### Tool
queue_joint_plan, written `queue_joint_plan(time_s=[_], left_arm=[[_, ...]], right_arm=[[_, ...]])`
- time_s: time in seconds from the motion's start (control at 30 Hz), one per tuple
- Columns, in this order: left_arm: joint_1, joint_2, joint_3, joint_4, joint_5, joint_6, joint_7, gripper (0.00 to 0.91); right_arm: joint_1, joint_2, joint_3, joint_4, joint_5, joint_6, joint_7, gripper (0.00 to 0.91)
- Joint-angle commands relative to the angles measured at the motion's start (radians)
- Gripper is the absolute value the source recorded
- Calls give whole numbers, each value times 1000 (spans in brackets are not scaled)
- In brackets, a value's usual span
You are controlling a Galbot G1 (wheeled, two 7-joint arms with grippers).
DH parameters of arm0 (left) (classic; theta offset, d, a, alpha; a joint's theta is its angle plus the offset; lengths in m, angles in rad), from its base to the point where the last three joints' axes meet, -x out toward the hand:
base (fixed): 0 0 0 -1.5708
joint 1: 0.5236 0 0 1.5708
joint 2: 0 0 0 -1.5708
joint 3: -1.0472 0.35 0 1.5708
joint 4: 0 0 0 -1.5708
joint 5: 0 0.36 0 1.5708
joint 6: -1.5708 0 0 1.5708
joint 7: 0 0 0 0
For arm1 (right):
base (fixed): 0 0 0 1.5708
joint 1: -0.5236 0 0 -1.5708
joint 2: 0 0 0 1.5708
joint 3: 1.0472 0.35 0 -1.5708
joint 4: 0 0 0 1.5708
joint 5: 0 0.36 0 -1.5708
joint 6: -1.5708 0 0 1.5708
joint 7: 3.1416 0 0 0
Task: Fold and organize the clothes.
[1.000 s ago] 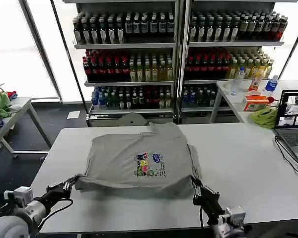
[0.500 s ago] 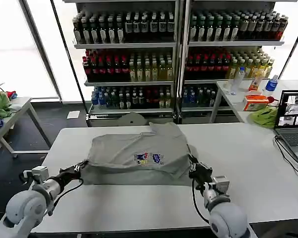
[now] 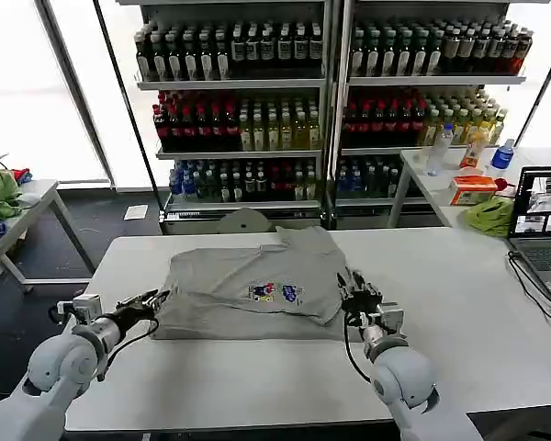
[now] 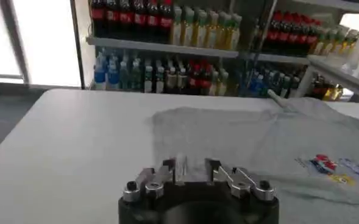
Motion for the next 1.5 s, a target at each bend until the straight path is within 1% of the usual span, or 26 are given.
queue_joint_plan(time_s=[0.03, 0.07, 0.13, 0.17, 0.2, 0.23, 0.33, 0.53, 0.67, 0.73, 0.77, 0.8, 0.87, 0.9, 0.93, 0.97, 1.0, 1.03, 1.07, 1.1, 1.13, 1.17, 1.2, 1.27, 1.3, 1.5], left_arm=[[116, 17, -109, -107, 9, -1, 2, 907], [178, 14, -120, -131, 13, -1, 3, 907], [224, 6, -130, -161, 26, -1, 3, 907], [251, -4, -130, -174, 41, -1, 6, 907], [260, -6, -128, -175, 48, -1, 7, 907], [269, -20, -121, -172, 54, -1, 8, 907], [259, -40, -103, -142, 59, -1, 5, 907], [237, -42, -80, -116, 37, -1, 6, 907], [229, -39, -73, -102, 25, 0, 11, 907], [223, -40, -69, -89, 26, 0, 12, 907], [218, -41, -65, -79, 26, -1, 16, 907], [212, -42, -63, -73, 25, -1, 18, 907], [207, -43, -61, -60, 22, -1, 27, 907], [205, -43, -58, -54, 18, -1, 30, 907], [204, -42, -55, -52, 18, -1, 34, 907], [200, -42, -52, -45, 19, -1, 36, 826], [197, -44, -51, -38, 19, -1, 37, 776], [194, -45, -51, -35, 19, -1, 36, 625], [193, -47, -51, -35, 18, -1, 36, 464], [192, -48, -51, -35, 11, -1, 37, 353], [188, -50, -51, -32, -3, -1, 31, 302], [187, -50, -50, -28, -16, -1, 29, 232], [185, -50, -49, -22, -17, -1, 31, 202], [183, -51, -49, -18, -17, -1, 30, 101], [183, -51, -49, -18, -17, -1, 31, 20], [195, -50, -54, -24, -13, -1, 32, 10]], right_arm=[[-109, -30, 47, 117, -2, -12, -11, 907], [-154, -36, 67, 152, -4, -20, -13, 907], [-210, -40, 98, 176, -4, -34, -7, 907], [-248, -38, 117, 191, -9, -57, 12, 907], [-263, -37, 124, 195, -11, -67, 18, 907], [-285, -33, 133, 197, -19, -75, 37, 907], [-321, -18, 142, 184, -40, -109, 87, 907], [-339, 8, 122, 183, -20, -127, 128, 907], [-349, 19, 100, 189, -14, -131, 143, 907], [-341, 24, 97, 177, 17, -141, 170, 907], [-332, 27, 95, 171, 42, -144, 195, 907], [-322, 29, 92, 163, 52, -144, 207, 907], [-306, 38, 84, 147, 50, -138, 212, 907], [-300, 40, 80, 144, 52, -138, 211, 897], [-290, 44, 72, 137, 52, -138, 210, 867], [-282, 48, 68, 129, 52, -138, 212, 816], [-272, 52, 62, 116, 52, -136, 215, 635], [-267, 55, 58, 109, 52, -135, 221, 121], [-258, 61, 54, 95, 57, -135, 234, 0], [-255, 63, 52, 92, 63, -136, 238, 0], [-255, 65, 43, 90, 75, -134, 238, 0], [-255, 65, 42, 90, 75, -132, 238, 0], [-254, 70, 37, 87, 70, -125, 235, 0], [-250, 76, 32, 83, 72, -124, 234, 0], [-247, 77, 31, 79, 73, -124, 235, 0], [-242, 72, 23, 80, 85, -123, 224, 0]])
